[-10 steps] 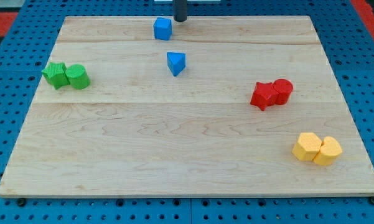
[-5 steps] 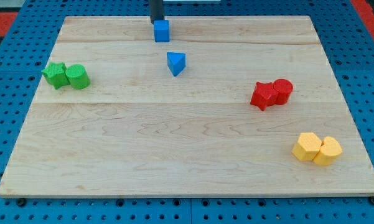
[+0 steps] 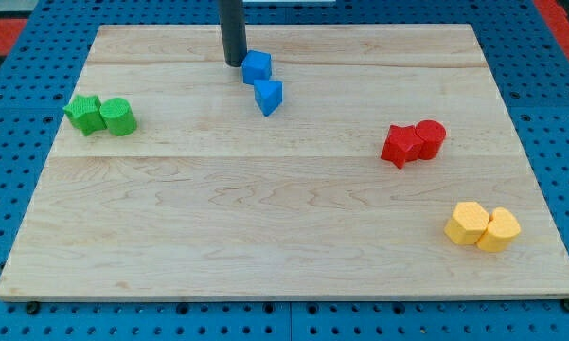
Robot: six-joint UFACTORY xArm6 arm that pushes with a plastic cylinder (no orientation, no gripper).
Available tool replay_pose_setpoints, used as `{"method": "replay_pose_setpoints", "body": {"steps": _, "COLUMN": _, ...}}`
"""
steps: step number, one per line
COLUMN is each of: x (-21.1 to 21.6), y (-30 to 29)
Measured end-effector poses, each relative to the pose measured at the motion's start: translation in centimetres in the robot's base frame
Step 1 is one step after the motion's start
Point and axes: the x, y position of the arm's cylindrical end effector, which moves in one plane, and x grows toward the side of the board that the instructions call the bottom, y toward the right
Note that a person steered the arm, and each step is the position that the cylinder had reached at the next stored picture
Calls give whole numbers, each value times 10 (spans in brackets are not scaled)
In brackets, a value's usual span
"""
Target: Push the two blue blocks to the center of the board
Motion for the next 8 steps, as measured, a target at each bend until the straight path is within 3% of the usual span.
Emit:
{"method": "replay_pose_setpoints", "body": {"steps": 1, "x": -4, "y": -8}}
{"method": "replay_pose_setpoints", "body": {"steps": 2, "x": -48, "y": -10}}
{"method": "replay_pose_setpoints", "body": {"steps": 5, "x": 31, "y": 34}}
{"method": "replay_pose_setpoints", "body": {"steps": 8, "x": 69, "y": 37}}
